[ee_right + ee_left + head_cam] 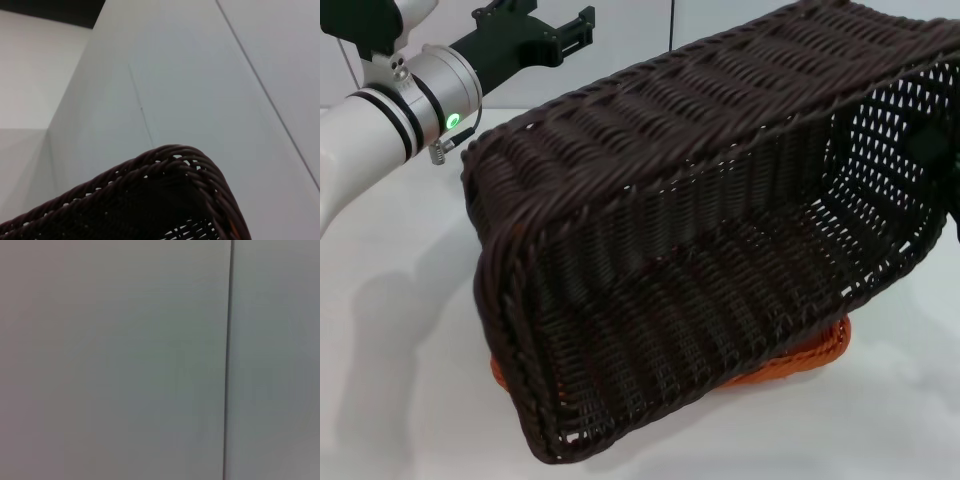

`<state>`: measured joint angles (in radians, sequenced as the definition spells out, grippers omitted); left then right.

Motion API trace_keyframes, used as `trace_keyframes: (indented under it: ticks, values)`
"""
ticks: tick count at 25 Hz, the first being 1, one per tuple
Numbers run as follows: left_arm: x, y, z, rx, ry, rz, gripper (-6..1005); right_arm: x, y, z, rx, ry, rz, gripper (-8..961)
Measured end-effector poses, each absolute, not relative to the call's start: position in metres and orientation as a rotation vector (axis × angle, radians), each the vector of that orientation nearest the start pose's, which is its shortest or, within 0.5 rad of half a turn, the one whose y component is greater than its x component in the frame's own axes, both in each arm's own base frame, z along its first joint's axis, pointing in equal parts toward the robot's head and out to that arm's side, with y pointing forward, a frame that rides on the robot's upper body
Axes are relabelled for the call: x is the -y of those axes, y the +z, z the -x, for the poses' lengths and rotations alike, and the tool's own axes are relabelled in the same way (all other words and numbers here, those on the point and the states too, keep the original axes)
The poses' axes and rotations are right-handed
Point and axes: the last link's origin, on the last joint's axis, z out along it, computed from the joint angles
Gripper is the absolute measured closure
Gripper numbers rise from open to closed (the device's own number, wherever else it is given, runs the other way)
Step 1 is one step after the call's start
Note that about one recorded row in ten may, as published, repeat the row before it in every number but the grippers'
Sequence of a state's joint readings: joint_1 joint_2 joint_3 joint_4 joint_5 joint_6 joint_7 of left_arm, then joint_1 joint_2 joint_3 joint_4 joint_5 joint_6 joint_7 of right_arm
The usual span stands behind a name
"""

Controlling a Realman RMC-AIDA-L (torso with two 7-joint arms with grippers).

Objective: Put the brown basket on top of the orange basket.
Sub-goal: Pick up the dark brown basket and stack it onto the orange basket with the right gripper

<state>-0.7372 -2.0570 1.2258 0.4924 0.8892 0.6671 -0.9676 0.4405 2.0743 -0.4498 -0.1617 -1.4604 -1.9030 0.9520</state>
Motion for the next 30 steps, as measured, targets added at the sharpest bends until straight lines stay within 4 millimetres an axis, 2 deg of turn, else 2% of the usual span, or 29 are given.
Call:
trace_keyframes:
  ticks: [9, 18, 25, 30]
  values:
    - [-0.469, 0.005, 0.192, 0.527, -0.732, 2.009, 165, -0.262, 0.005, -0.267, -0.541, 1.622, 1.857, 814]
    - [-0.474, 0.008, 0.193, 0.503, -0.694, 1.988, 165, -0.256, -0.010, -0.270, -0.646, 1.598, 1.884, 814]
    - [-0.475, 0.008, 0.194, 0.512, -0.690, 1.980, 165, -0.243, -0.017, -0.284, -0.739, 1.545, 1.848, 814]
    - [-0.475, 0.008, 0.194, 0.512, -0.690, 1.980, 165, -0.242, -0.022, -0.287, -0.769, 1.517, 1.850, 814]
